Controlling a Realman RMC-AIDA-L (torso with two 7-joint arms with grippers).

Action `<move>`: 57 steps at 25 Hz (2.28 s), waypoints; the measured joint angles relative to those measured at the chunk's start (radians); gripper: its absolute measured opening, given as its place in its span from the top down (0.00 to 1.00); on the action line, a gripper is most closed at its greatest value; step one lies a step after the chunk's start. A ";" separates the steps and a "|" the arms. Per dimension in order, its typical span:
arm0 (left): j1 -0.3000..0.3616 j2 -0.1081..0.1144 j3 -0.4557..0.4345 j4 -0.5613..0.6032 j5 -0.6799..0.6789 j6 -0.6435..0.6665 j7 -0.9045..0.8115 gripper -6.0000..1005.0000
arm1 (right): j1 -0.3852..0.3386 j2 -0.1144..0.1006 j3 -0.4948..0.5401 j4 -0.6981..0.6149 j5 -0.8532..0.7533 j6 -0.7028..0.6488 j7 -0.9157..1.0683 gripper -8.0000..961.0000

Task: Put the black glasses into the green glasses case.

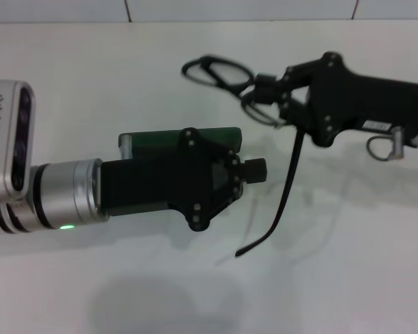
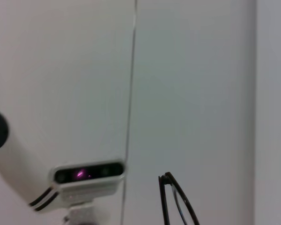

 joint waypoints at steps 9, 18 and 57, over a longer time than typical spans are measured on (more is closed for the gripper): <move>0.038 0.009 -0.010 0.011 -0.006 -0.065 -0.009 0.99 | -0.023 -0.017 0.072 -0.003 0.010 -0.035 0.047 0.94; 0.031 0.003 0.018 0.002 0.003 -0.119 -0.019 0.99 | 0.000 0.005 0.083 0.017 0.067 -0.068 0.094 0.94; 0.034 0.001 0.080 -0.002 -0.122 -0.048 -0.110 0.99 | 0.016 0.007 -0.002 0.126 0.134 0.063 0.065 0.93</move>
